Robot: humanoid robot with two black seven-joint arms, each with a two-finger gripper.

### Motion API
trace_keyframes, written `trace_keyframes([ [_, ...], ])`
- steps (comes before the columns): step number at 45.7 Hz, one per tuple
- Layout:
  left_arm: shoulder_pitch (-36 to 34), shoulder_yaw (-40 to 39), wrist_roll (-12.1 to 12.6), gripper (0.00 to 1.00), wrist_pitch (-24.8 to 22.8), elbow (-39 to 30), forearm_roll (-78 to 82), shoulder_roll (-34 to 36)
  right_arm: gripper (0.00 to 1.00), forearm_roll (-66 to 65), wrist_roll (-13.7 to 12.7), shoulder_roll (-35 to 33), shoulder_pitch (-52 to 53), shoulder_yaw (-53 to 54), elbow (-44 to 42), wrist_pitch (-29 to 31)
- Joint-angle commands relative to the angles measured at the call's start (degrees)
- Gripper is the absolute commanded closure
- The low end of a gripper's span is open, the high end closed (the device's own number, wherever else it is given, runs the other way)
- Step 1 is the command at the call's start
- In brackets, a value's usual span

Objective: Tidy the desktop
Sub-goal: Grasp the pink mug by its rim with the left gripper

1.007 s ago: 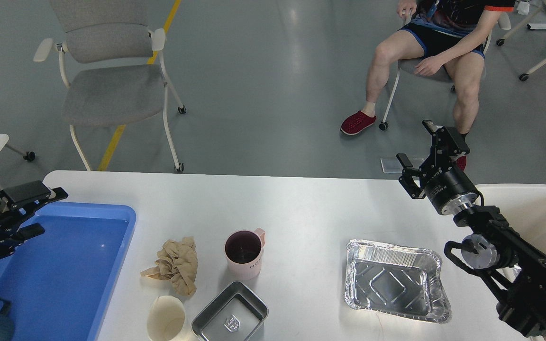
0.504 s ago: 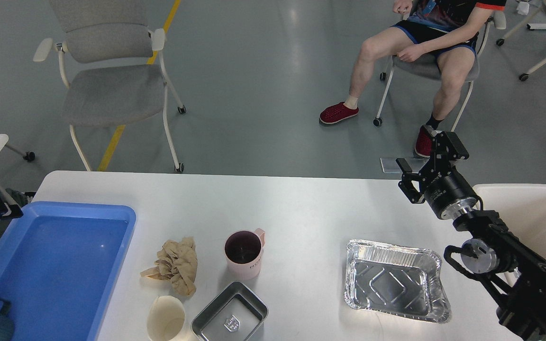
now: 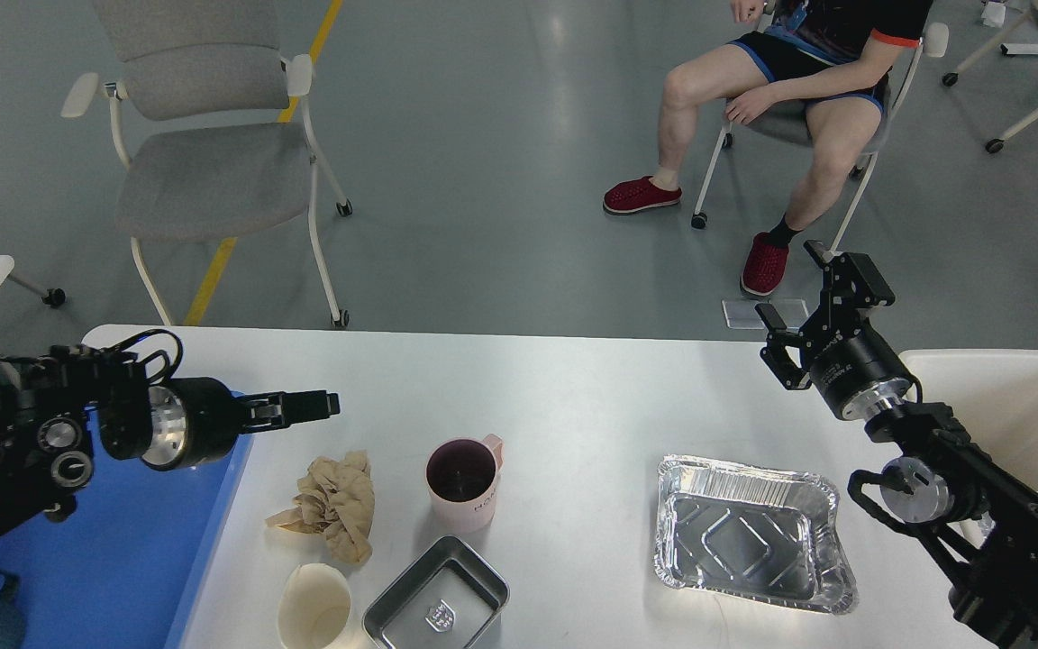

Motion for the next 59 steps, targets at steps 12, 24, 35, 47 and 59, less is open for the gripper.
trace_keyframes([
  [12, -5.21, 8.13, -0.28, 0.09, 0.06, 10.83, 0.08, -15.04, 0.00, 0.00, 0.07, -0.65, -0.63, 0.19, 0.03, -0.01],
  [24, -5.04, 11.03, 0.07, 0.25, 0.15, 14.61, 0.16, -20.31, 0.00, 0.00, 0.07, -1.18, -0.63, 0.28, 0.03, -0.01],
  [35, -5.13, 11.03, 0.25, 0.51, 0.15, 20.67, 0.16, -24.00, 0.00, 0.00, 0.07, -1.44, -0.63, 0.37, -0.06, -0.01],
  [47, -4.95, 11.03, 2.01, 1.00, -0.55, 21.20, -0.80, -24.89, 0.00, 0.00, 0.07, -1.44, -0.98, 0.46, -0.15, -0.01],
  [59, -6.70, 10.95, 2.01, 1.00, -1.69, 19.63, -0.19, -22.26, 0.00, 0.00, 0.07, -1.53, -0.98, 0.46, -0.15, -0.19],
])
